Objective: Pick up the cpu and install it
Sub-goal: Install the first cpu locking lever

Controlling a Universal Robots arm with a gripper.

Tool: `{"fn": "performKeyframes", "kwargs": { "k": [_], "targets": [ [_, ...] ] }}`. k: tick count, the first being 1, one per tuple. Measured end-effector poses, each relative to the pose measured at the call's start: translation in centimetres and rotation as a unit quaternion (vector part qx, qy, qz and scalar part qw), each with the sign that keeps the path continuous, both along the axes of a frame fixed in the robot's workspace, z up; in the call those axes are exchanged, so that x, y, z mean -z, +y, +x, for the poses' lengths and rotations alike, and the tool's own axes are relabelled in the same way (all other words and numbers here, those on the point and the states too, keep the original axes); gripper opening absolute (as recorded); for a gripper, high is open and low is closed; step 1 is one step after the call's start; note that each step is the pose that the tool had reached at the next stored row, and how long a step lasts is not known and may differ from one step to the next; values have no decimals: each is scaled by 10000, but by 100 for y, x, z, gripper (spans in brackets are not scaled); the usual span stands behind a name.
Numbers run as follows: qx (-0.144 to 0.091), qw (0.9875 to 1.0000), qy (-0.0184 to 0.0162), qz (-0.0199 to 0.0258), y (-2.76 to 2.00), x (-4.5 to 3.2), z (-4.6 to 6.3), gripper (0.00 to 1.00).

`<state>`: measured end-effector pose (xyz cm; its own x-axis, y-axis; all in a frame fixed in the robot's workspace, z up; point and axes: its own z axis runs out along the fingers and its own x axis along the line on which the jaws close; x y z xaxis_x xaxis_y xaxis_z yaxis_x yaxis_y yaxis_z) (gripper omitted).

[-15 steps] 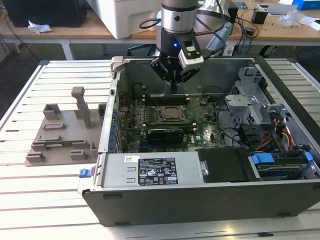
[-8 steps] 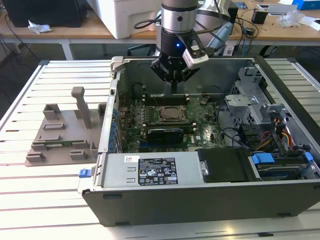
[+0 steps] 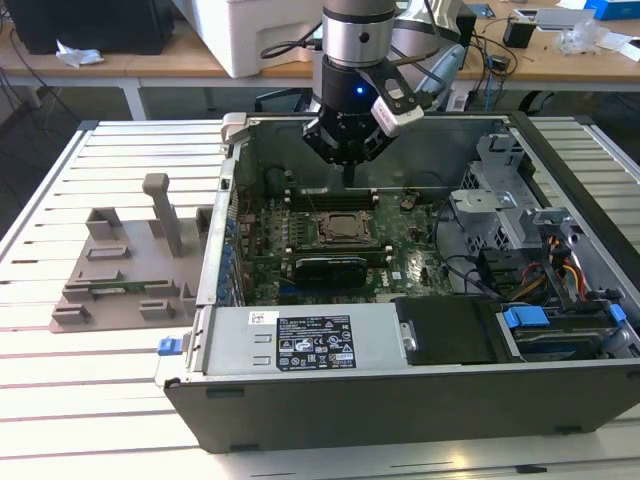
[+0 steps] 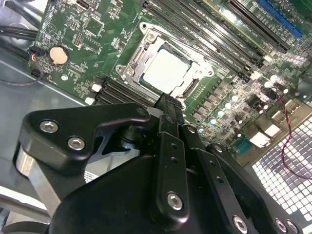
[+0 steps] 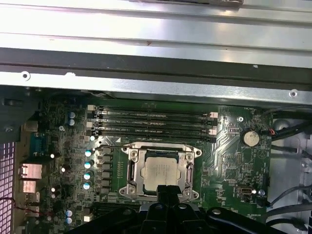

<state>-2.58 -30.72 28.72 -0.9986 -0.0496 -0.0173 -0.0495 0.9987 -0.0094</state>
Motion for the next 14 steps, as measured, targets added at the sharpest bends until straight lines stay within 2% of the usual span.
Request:
{"fn": "performKeyframes", "kwargs": {
  "k": [6,11,14],
  "targets": [
    [0,10000,0,0,0,-12,-4,11],
    [-1,10000,0,-1,3,-84,-3,11],
    [0,10000,0,0,3,-102,-3,11]
  ]
}}
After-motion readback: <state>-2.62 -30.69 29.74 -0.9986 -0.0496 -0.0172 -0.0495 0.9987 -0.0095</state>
